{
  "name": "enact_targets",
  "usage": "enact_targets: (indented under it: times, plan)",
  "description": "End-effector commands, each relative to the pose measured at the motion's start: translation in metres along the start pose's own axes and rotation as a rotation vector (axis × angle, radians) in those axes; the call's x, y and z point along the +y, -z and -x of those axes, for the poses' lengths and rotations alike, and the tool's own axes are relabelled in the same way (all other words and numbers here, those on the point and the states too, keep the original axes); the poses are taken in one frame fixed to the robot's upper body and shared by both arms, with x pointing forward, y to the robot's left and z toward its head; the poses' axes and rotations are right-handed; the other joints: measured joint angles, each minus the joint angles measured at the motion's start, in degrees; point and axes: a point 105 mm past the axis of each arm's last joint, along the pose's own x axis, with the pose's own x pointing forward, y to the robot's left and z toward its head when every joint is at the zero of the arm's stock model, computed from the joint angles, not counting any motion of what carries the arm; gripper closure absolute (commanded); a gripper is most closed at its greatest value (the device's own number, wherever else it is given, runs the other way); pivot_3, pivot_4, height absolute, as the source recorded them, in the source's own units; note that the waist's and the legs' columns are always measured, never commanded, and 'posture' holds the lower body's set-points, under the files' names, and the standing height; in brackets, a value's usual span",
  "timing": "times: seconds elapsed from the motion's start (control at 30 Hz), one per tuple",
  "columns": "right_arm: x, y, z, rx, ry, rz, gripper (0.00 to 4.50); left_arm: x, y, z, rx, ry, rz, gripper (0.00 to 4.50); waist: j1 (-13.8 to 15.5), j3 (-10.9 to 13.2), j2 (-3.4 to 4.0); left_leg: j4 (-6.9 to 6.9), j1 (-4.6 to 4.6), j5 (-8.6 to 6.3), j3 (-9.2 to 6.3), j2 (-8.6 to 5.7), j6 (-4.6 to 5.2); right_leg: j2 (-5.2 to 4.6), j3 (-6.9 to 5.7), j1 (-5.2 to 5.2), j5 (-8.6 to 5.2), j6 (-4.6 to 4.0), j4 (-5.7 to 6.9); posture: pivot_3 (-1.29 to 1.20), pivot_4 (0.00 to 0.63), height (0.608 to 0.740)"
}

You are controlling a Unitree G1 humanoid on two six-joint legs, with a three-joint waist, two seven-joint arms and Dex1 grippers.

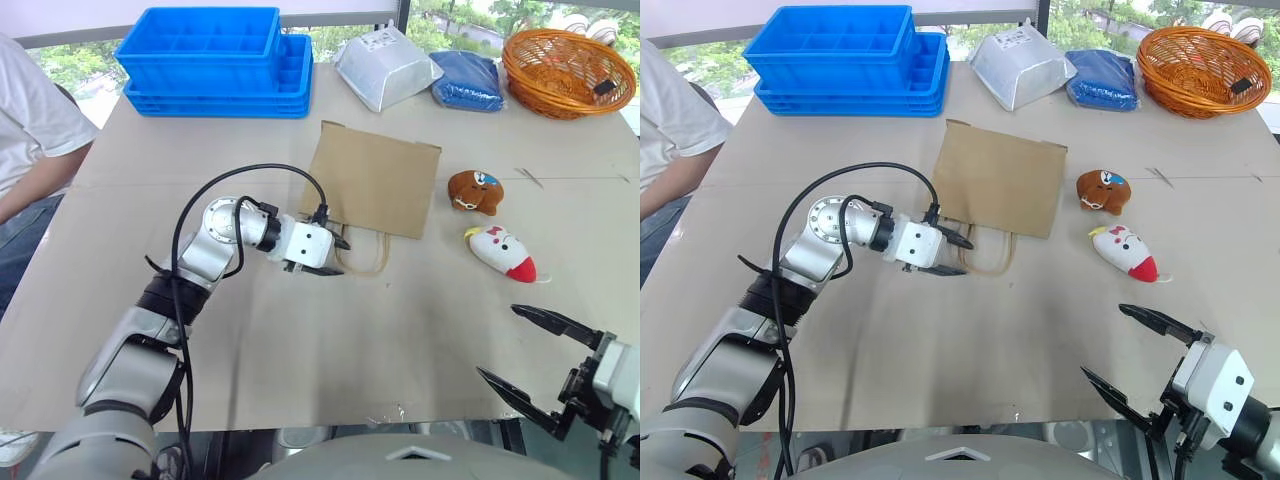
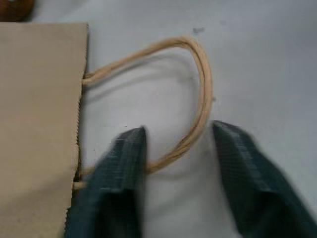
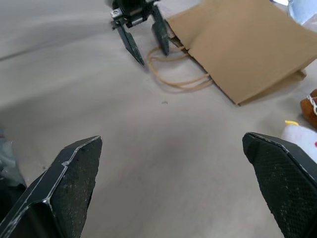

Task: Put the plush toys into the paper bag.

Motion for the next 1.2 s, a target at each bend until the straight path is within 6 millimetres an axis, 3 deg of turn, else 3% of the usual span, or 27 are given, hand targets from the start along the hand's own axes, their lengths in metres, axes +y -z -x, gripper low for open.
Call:
enact_targets:
  times: [0.03,0.1,0.33,0.43,0.67,0.7,0.73,0.9,1.2]
  plan:
    - [0.004,-0.013,-0.007,-0.032,0.020,0.026,0.00,0.009,-0.015,0.004,-0.114,-0.002,0.026,3.95,-0.05,0.00,-0.01,0.00,0.00,-0.01,0.01,0.00,0.02,-0.01,0.01,0.00,0.00,0.00,0.00,0.00,0.150,0.740]
    - [0.003,-0.014,-0.009,-0.035,0.026,0.026,0.00,0.010,-0.019,0.008,-0.160,0.006,0.085,4.44,-0.10,0.00,-0.01,0.01,-0.01,-0.02,0.03,0.00,0.04,-0.02,0.01,-0.02,0.00,0.00,0.00,0.00,0.150,0.740]
    - [-0.009,-0.021,-0.026,-0.087,0.054,0.035,0.00,0.018,-0.047,0.031,-0.354,0.036,0.394,4.44,-0.22,0.01,-0.02,0.01,0.01,-0.02,0.02,0.02,0.04,0.02,0.02,-0.02,-0.02,0.03,0.04,0.00,0.150,0.740]
    - [-0.024,-0.032,-0.039,-0.156,0.105,0.049,0.00,0.023,-0.060,0.041,-0.427,0.042,0.567,4.44,-0.38,0.01,-0.04,0.02,0.00,-0.02,0.03,0.02,0.05,0.01,0.03,-0.03,-0.02,0.04,0.03,0.00,0.150,0.740]
    - [-0.020,-0.029,-0.051,-0.143,0.010,0.076,0.00,0.012,-0.049,0.033,-0.333,0.019,0.540,4.44,-0.03,0.01,-0.03,0.03,-0.03,-0.02,-0.12,-0.01,0.04,0.08,0.00,-0.02,0.06,-0.11,0.04,0.00,0.150,0.740]
    - [-0.018,-0.028,-0.050,-0.137,-0.007,0.076,0.00,0.009,-0.048,0.033,-0.325,0.035,0.526,3.75,-0.02,0.01,-0.04,0.04,-0.08,-0.02,-0.15,-0.02,0.04,0.08,-0.01,-0.02,0.06,-0.10,0.02,0.00,0.150,0.740]
    - [-0.016,-0.027,-0.050,-0.133,-0.021,0.075,0.00,0.008,-0.048,0.032,-0.321,0.041,0.515,3.46,-0.03,0.02,-0.04,0.04,-0.09,-0.02,-0.14,-0.03,0.04,0.07,-0.01,-0.02,0.06,-0.10,0.01,0.00,0.150,0.740]
    - [-0.009,-0.022,-0.044,-0.108,-0.051,0.072,0.00,0.007,-0.037,0.022,-0.245,0.002,0.353,1.12,-0.09,0.01,-0.04,0.04,-0.03,-0.02,-0.09,-0.03,0.04,0.06,0.04,-0.01,0.05,-0.09,0.01,0.00,0.150,0.740]
    - [0.001,-0.019,-0.040,-0.091,-0.048,0.056,0.00,-0.018,-0.017,0.018,-0.165,0.104,0.115,1.12,-0.02,0.01,-0.04,0.04,-0.01,-0.03,0.00,0.00,0.05,0.08,0.10,-0.02,0.05,-0.10,0.02,0.00,0.150,0.740]
